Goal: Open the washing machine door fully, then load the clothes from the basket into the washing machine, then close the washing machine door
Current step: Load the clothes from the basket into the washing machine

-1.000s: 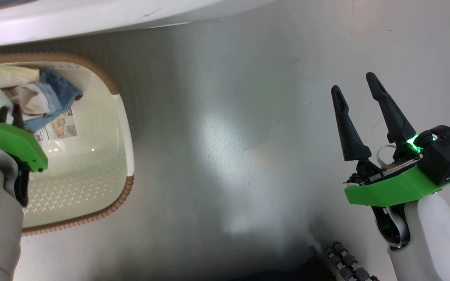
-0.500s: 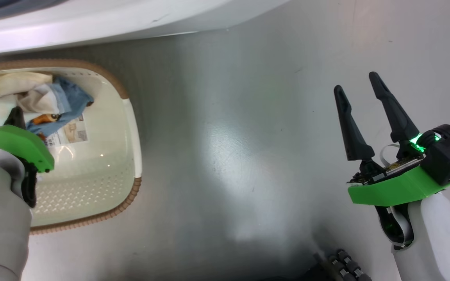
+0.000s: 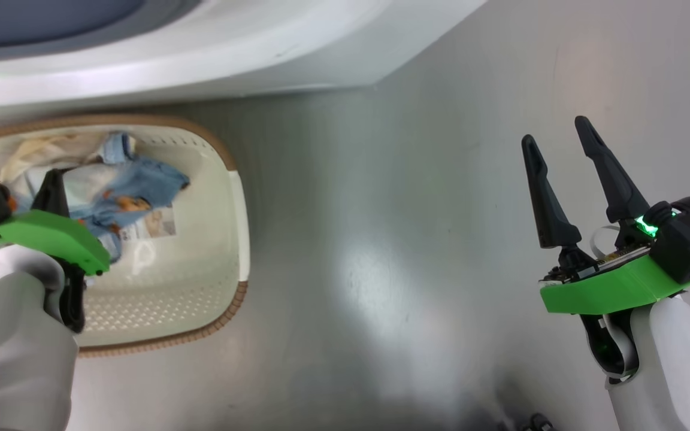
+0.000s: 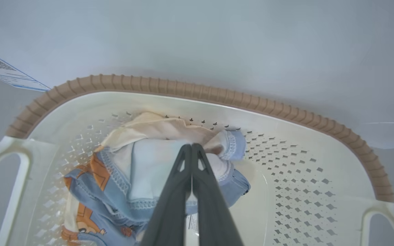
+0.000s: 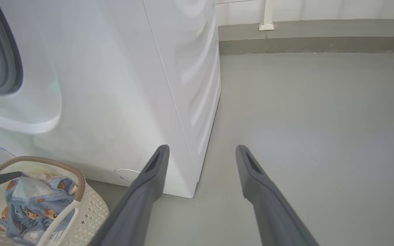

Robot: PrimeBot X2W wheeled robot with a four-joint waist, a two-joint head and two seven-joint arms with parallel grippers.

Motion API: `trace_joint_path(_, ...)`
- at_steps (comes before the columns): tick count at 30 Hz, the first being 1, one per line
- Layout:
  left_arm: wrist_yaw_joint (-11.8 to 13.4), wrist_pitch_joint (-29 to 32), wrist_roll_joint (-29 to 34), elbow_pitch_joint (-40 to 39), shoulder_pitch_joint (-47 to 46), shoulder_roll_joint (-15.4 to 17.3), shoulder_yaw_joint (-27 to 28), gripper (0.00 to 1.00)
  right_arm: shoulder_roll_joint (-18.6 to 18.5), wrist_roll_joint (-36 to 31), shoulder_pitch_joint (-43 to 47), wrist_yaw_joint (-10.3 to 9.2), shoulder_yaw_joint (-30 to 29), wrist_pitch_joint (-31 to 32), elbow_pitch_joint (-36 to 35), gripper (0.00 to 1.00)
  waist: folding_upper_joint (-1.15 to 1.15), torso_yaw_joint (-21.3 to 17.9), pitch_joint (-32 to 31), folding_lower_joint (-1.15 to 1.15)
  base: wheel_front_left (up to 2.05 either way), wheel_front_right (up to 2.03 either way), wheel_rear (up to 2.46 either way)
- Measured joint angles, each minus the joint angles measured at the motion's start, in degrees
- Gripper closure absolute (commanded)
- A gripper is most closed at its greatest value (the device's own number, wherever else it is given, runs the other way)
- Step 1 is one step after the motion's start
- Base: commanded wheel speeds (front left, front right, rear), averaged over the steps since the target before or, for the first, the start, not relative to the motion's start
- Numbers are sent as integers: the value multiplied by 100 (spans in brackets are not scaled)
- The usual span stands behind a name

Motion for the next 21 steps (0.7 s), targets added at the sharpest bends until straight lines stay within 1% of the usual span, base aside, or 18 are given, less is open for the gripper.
trace_joint_path(7,-4,-15,289,-895,667,-126,361,100,-49,44,214,0,-19,-1,149,0,0,111,-485,0,0,0,0)
trace_joint_path(9,-9,-15,486,-1178,947,-155,537,100,-85,53,294,0,-24,-1,219,0,0,152,-721,0,0,0,0)
trace_joint_path(10,-49,-15,544,-1262,1031,-158,581,100,-100,58,336,0,-23,0,234,0,0,164,-802,0,0,0,0)
trace_joint_path(16,-107,-15,902,-1786,1551,-292,882,100,-185,108,592,1,-19,0,382,0,0,224,-1325,0,0,0,0)
trace_joint_path(21,-149,-16,1149,-2253,2001,-312,1134,100,-205,208,871,0,-25,0,466,0,0,261,-1771,0,0,0,0)
